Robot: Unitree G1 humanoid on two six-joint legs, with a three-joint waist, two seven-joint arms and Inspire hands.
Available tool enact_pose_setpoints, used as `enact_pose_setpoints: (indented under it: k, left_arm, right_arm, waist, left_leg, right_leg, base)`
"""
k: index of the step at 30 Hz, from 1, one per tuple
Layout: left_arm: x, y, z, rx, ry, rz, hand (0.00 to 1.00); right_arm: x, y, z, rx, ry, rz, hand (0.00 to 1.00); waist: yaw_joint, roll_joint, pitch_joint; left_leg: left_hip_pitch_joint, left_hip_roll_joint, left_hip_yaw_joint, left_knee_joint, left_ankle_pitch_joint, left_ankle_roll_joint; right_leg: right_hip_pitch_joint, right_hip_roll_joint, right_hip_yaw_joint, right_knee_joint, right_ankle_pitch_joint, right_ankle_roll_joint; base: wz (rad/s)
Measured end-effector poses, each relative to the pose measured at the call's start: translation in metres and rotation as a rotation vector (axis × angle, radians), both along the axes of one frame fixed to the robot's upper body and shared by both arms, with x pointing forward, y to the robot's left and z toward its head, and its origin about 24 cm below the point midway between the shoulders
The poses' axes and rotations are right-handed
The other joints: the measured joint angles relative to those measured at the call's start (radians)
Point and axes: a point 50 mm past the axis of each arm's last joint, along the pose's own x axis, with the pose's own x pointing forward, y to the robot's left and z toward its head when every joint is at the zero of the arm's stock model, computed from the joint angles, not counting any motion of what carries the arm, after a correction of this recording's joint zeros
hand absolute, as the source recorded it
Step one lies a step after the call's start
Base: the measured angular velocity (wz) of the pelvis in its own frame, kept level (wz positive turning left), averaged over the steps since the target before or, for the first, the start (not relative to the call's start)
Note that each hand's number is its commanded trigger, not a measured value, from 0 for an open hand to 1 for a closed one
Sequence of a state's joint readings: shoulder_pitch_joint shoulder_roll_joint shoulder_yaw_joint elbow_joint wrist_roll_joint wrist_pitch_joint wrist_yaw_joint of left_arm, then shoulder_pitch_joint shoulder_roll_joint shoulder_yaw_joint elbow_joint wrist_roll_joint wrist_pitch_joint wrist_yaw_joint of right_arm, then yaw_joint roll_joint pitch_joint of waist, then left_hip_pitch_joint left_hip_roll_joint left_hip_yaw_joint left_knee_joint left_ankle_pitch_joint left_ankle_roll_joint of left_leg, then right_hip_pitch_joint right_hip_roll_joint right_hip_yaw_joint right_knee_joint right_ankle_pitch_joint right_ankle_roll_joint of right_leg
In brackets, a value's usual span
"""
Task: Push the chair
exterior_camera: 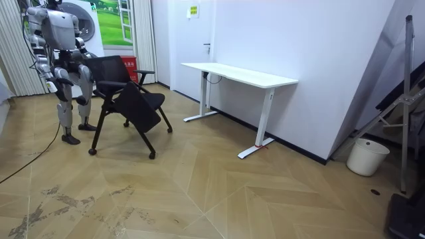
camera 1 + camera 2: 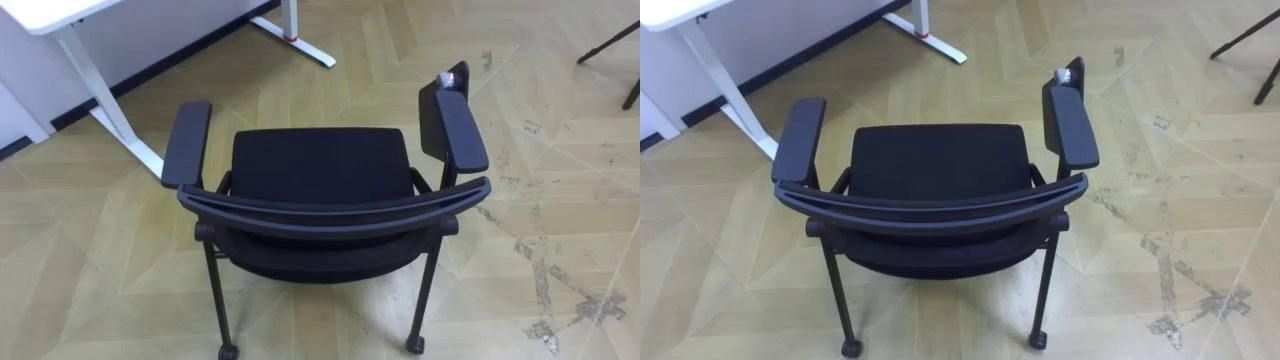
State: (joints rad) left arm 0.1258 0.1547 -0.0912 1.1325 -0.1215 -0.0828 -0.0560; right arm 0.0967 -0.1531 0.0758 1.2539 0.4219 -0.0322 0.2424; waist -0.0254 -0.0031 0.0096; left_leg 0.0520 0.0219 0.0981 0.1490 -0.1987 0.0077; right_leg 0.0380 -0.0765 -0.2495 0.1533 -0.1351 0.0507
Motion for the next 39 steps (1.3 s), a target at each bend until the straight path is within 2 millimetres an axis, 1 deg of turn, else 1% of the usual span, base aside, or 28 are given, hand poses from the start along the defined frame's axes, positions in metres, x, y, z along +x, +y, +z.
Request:
enact_pose_setpoints:
  k: [4,10,16,19,23,28,29,32,33,35,36,37,38,39]
  left_arm:
    - [0.0,0.001,0.0,0.012,0.001,-0.012,0.0]
    - [0.002,0.001,0.0,0.019,-0.002,-0.012,0.0]
    - [0.0,0.002,0.0,0.013,0.002,0.017,0.0]
    - [-0.002,0.004,-0.001,0.013,0.006,0.042,0.0]
    - [-0.006,0.004,-0.001,-0.01,0.004,0.11,0.0]
    - [-0.018,0.004,-0.003,-0.02,0.025,0.19,0.0]
    - [-0.02,0.006,-0.003,-0.018,0.029,0.205,0.0]
    - [-0.026,0.011,-0.003,-0.001,0.035,0.256,0.0]
    - [-0.029,0.013,-0.003,0.013,0.039,0.27,0.0]
    - [-0.031,0.016,-0.002,0.034,0.04,0.308,0.0]
    - [-0.036,0.02,-0.002,0.052,0.048,0.341,0.0]
    - [-0.035,0.022,-0.001,0.062,0.046,0.357,0.0]
    - [-0.038,0.026,0.0,0.082,0.051,0.396,0.0]
    - [-0.039,0.033,0.001,0.105,0.047,0.438,0.0]
  right_arm:
    - [0.0,0.0,0.0,-0.001,0.0,0.003,0.0]
    - [0.009,-0.001,0.0,-0.03,-0.001,0.043,0.0]
    - [0.01,-0.005,0.001,-0.053,-0.002,-0.015,0.0]
    - [0.007,-0.005,0.0,-0.058,0.006,-0.046,0.0]
    - [0.002,-0.009,0.0,-0.07,0.015,-0.098,0.0]
    - [-0.003,-0.013,0.001,-0.087,0.024,-0.134,0.0]
    - [-0.004,-0.013,0.001,-0.087,0.025,-0.134,0.0]
    - [-0.006,-0.013,0.0,-0.092,0.033,-0.138,0.0]
    - [-0.008,-0.014,0.0,-0.095,0.039,-0.139,0.0]
    - [-0.008,-0.014,0.0,-0.094,0.04,-0.146,0.0]
    - [-0.009,-0.015,0.0,-0.094,0.042,-0.162,0.0]
    - [-0.01,-0.016,0.0,-0.094,0.044,-0.173,0.0]
    - [-0.011,-0.018,0.001,-0.098,0.044,-0.194,0.0]
    - [-0.011,-0.02,0.001,-0.105,0.043,-0.216,0.0]
  waist:
    - [-0.002,-0.002,0.0011]
    - [0.002,-0.006,0.0032]
    - [-0.001,-0.012,0.0055]
    - [-0.005,-0.015,0.006]
    - [-0.002,-0.013,0.0048]
    - [0.001,-0.005,0.0007]
    - [0.002,-0.006,-0.0014]
    - [0.004,-0.008,-0.0033]
    - [0.005,-0.008,-0.0056]
    - [0.005,-0.009,-0.0054]
    - [0.007,-0.005,-0.0034]
    - [0.007,-0.005,-0.0036]
    - [0.006,0.0,-0.0015]
    - [0.006,0.0,-0.0021]
  left_leg:
    - [0.0,0.0,-0.001,-0.001,0.0,0.0]
    - [0.0,0.0,-0.001,-0.001,0.0,0.0]
    - [0.0,0.0,-0.001,-0.001,0.0,0.0]
    - [0.0,0.0,-0.002,-0.001,0.0,0.0]
    - [0.001,0.0,-0.002,-0.002,0.0,0.0]
    - [0.017,0.001,0.002,-0.005,-0.001,-0.001]
    - [0.019,0.001,0.002,-0.005,-0.001,-0.001]
    - [0.03,0.002,0.002,-0.006,-0.001,-0.001]
    - [0.033,0.001,0.0,-0.005,-0.002,-0.001]
    - [0.035,0.001,0.0,-0.005,-0.002,-0.001]
    - [0.039,0.002,0.0,-0.005,-0.002,-0.001]
    - [0.042,0.002,0.0,-0.005,-0.002,-0.001]
    - [0.047,0.002,0.0,-0.005,-0.002,-0.001]
    - [0.048,0.002,0.0,-0.005,-0.002,-0.002]
  right_leg:
    - [0.0,0.0,0.002,-0.001,0.0,0.0]
    - [0.0,0.0,0.002,-0.001,0.0,0.0]
    - [0.0,0.0,0.0,-0.001,0.0,0.0]
    - [0.0,0.001,0.0,-0.002,0.0,0.0]
    - [0.0,0.001,0.003,-0.003,0.0,0.0]
    - [0.013,0.002,0.004,-0.003,0.0,0.0]
    - [0.015,0.002,0.004,-0.003,0.0,0.0]
    - [0.027,0.002,0.002,-0.003,0.0,0.0]
    - [0.03,0.002,0.002,-0.003,0.0,0.0]
    - [0.033,0.002,0.001,-0.003,0.0,0.0]
    - [0.037,0.002,0.001,-0.003,0.0,0.0]
    - [0.039,0.002,0.001,-0.003,0.0,0.0]
    - [0.045,0.003,0.002,-0.003,0.0,0.0]
    - [0.047,0.003,0.002,-0.004,0.0,0.0]
  base:
    - [0.0]
    - [0.0]
    - [0.0]
    - [0.0]
    - [0.0]
    - [0.0]
    - [0.0]
    - [0.0]
    - [0.0]
    - [0.0]
    - [0.0]
    - [0.0]
    - [0.0]
    - [0.0]
